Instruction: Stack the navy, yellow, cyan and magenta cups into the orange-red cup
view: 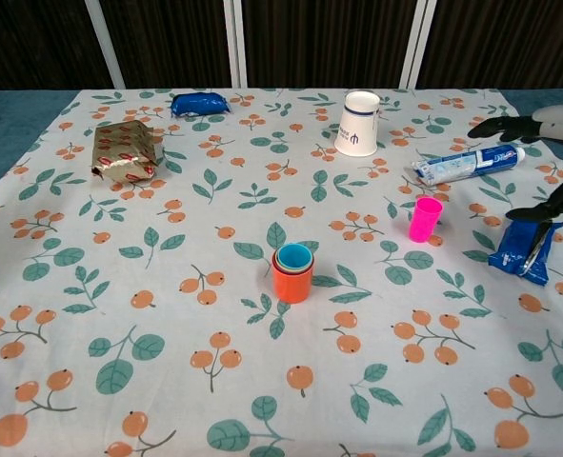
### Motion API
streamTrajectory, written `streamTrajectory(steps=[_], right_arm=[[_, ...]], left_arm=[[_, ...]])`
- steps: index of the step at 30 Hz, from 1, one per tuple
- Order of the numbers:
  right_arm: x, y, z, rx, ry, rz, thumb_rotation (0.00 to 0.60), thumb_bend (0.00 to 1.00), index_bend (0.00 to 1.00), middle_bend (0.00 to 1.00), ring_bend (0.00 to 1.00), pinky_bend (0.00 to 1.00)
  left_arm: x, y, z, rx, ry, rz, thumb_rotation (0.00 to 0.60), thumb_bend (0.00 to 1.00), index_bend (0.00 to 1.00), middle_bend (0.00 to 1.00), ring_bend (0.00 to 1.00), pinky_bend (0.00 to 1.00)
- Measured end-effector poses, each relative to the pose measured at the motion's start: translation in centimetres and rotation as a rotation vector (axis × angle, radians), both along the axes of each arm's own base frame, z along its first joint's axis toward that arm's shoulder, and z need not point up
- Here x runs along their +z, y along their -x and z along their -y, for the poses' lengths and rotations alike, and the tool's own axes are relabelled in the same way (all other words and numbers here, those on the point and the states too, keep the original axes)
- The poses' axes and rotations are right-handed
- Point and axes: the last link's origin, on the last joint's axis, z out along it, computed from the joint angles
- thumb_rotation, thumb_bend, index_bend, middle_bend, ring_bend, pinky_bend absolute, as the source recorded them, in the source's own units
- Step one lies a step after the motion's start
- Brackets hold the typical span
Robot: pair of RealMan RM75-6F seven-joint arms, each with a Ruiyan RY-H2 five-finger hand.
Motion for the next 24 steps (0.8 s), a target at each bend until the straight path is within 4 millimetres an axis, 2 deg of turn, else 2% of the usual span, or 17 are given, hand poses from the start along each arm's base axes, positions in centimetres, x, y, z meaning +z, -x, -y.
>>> streamTrajectory(steps=[6,14,24], right_arm=[[-1.5,-0.4,1.0,-0.058,-0.062,-0.004,0.600,0.35,0.15,0.00,0.00,0.01],[-3.7,-1.7,1.5,-0.029,-0.083,-0.009,0.600,0.35,0.25,0.00,0.00,0.01],[-4.8,-2.1,2.5,-0.013,-0.033,-0.013,0.600,0.35,0.31,0.00,0.01,0.03]], left_arm=[[0.1,0.1,0.0,-0.004,-0.011,-0.008,0.600,0.09,0.13,0.02,0.00,0.00],[-0.2,0.2,-0.2,0.007,0.000,-0.009,0.600,0.09,0.13,0.02,0.00,0.00],[-0.3,0.0,-0.1,0.012,-0.007,-0.012,0.600,0.09,0.13,0.02,0.00,0.00]])
